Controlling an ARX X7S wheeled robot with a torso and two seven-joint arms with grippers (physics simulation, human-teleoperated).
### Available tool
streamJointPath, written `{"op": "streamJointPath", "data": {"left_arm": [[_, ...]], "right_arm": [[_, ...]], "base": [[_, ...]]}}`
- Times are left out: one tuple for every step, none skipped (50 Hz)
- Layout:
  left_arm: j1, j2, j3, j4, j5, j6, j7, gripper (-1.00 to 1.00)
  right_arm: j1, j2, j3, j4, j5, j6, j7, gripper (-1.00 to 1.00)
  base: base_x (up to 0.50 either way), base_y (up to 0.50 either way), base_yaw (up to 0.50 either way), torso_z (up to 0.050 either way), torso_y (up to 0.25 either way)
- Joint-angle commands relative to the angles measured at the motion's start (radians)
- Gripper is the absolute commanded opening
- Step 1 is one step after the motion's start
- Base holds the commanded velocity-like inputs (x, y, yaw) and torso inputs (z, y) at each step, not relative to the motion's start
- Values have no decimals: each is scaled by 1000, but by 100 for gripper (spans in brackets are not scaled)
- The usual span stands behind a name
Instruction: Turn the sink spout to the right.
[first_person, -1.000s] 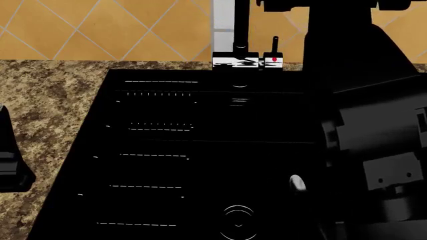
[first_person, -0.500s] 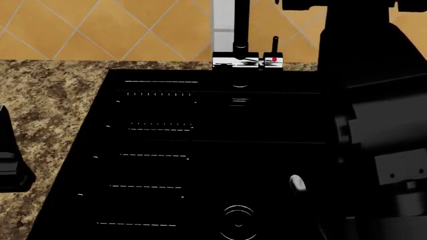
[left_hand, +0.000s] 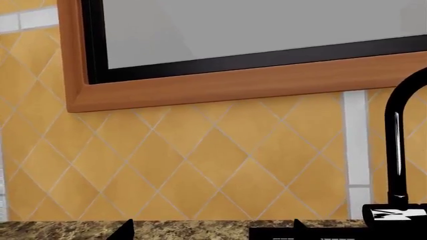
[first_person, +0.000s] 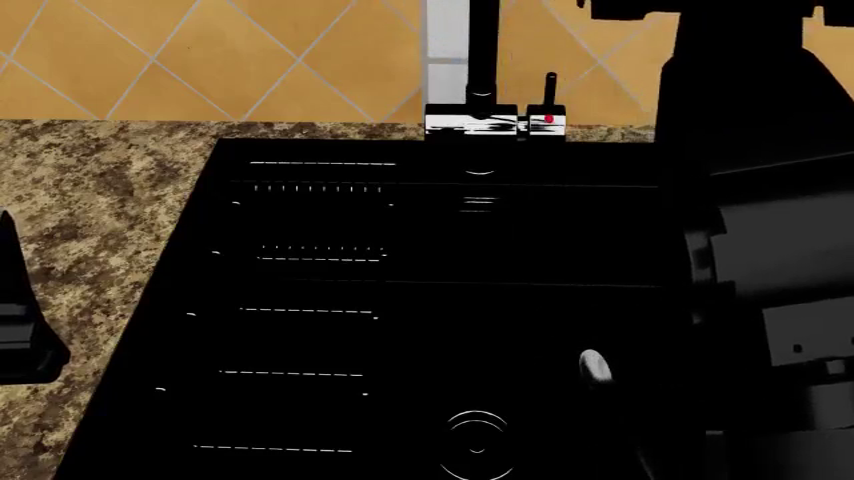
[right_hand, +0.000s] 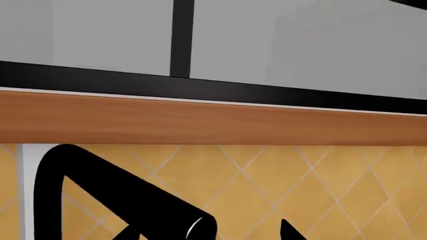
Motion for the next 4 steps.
{"op": "streamJointPath", "data": {"left_arm": [[-1,-2,2,-3,-2,1,-2,100],[-1,-2,2,-3,-3,0,-2,100],[-1,-3,2,-1,-4,-2,-3,100],[-1,-3,1,0,-4,-2,-4,100]], "right_arm": [[17,8,-3,20,-12,-12,0,100],[16,11,-1,15,-11,-10,2,100],[15,14,0,9,-11,-6,5,100],[14,16,0,6,-11,-4,5,100]], "base": [[0,0,0,0,0],[0,0,0,0,0],[0,0,0,0,0],[0,0,0,0,0]]}}
